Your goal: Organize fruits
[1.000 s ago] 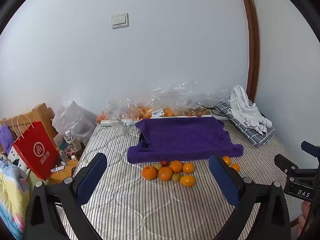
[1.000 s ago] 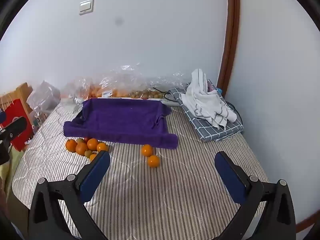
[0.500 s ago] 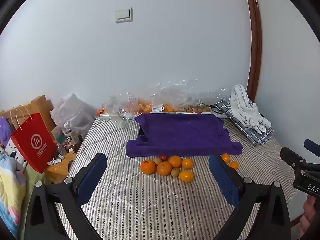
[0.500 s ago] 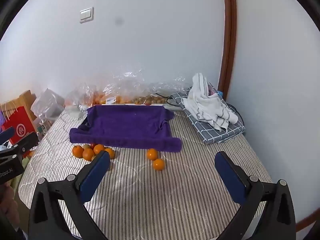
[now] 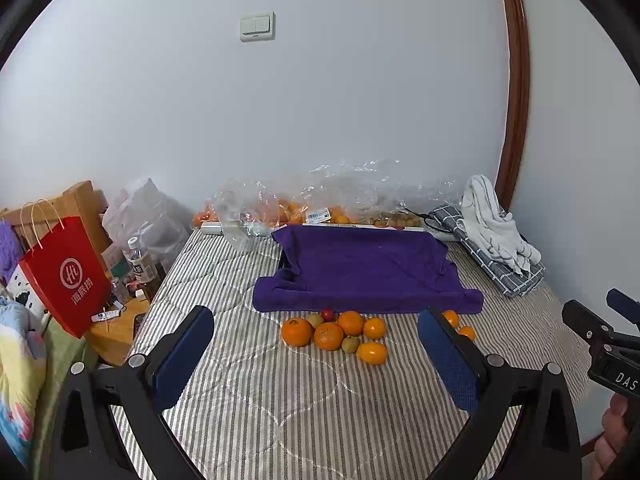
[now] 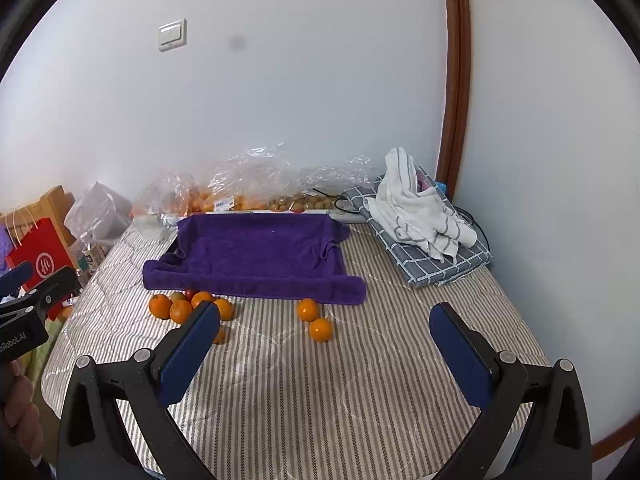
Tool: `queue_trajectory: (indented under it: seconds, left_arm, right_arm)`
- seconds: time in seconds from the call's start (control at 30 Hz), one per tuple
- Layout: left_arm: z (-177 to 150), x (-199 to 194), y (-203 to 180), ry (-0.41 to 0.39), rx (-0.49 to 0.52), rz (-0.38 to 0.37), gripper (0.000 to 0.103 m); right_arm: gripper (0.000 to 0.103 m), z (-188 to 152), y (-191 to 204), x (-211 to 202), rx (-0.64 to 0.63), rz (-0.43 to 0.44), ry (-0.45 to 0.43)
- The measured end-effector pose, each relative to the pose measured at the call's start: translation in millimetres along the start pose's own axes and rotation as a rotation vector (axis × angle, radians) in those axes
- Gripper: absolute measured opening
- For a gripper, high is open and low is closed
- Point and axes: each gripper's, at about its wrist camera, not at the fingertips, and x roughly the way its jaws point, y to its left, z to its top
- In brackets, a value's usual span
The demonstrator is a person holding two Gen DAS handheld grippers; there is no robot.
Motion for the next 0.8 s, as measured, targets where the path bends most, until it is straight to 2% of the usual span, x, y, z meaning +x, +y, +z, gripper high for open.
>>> queue_trajectory:
  seconds: [0.8]
  left_arm:
    - [0.0,-2.7,-0.9,-0.002,0.002,-0.004,0.103]
  right_arm:
    - [0.103,-3.0,3.1,-3.6,-0.009,0.001,-0.014]
